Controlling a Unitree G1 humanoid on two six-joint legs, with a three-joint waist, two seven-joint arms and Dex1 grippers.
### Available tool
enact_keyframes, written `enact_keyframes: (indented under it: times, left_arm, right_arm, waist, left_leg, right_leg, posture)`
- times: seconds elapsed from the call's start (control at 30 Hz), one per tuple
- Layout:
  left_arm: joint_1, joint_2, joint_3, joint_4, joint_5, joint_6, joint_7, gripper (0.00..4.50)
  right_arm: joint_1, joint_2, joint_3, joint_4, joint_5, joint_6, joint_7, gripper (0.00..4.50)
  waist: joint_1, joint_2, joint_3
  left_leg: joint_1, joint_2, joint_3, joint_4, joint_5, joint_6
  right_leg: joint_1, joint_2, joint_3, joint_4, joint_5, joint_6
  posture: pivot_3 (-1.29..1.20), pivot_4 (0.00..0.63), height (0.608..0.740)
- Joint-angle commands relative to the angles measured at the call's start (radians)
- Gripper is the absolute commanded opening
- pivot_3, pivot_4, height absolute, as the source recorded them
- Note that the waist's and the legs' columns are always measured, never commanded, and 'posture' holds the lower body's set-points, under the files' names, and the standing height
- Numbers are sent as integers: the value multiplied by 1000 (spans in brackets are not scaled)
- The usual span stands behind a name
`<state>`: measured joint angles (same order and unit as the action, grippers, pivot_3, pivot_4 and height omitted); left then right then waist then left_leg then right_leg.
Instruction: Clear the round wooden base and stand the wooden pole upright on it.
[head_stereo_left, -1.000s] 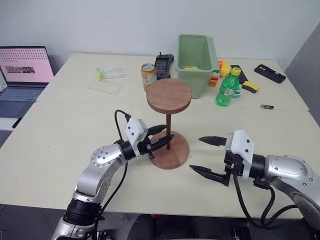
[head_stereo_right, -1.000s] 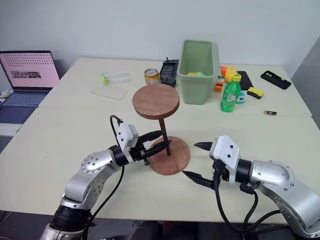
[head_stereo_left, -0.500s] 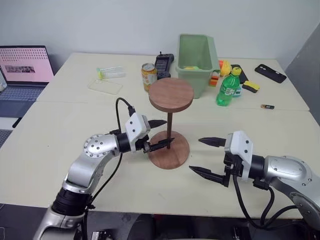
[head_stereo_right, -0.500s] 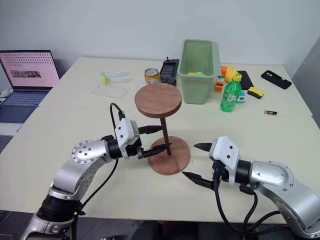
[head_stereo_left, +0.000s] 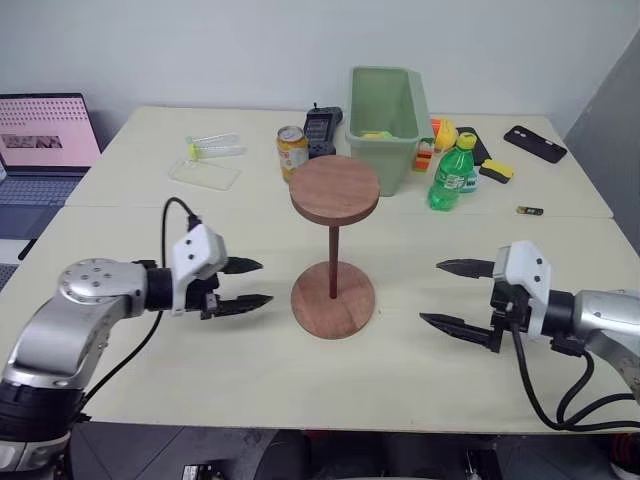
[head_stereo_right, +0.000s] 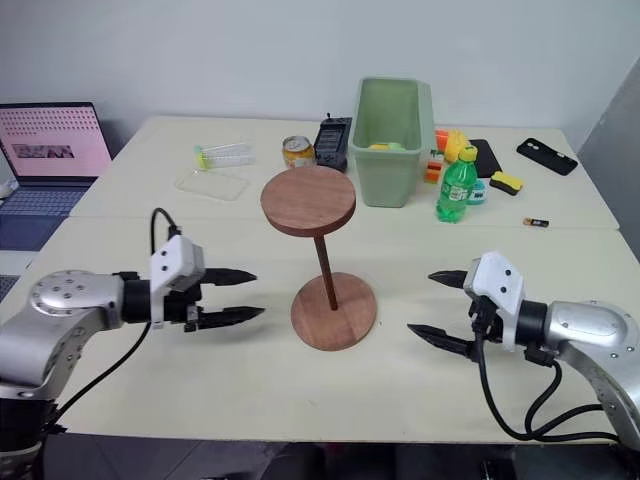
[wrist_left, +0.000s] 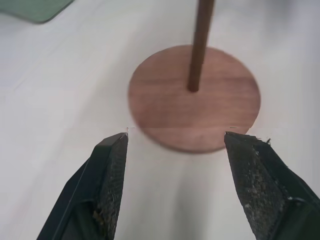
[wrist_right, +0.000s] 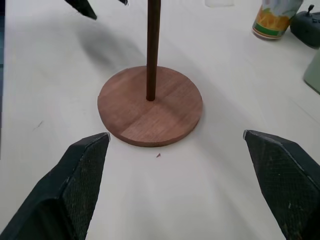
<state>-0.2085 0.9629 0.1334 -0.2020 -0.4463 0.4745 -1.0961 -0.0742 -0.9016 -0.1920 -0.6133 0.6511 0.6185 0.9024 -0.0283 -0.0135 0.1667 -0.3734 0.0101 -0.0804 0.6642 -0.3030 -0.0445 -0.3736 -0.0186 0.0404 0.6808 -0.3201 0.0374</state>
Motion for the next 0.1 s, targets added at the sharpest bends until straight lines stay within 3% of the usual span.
enact_keyframes:
  times: [0.03,0.1]
  left_arm:
    - [68,37,116,39,30,-29,25,3170]
    - [88,30,143,51,37,-51,40,3170]
  right_arm:
    - [-18,-29,-66,21,44,-21,67,4500]
    - [-31,-33,-63,40,44,-25,80,4500]
  waist:
    - [0,0,0]
    - [0,0,0]
  left_leg:
    - [0,0,0,0,0,0]
    - [0,0,1,0,0,0]
  right_leg:
    - [0,0,0,0,0,0]
    - [0,-1,0,0,0,0]
  posture:
    - [0,150,740]
    - [0,150,740]
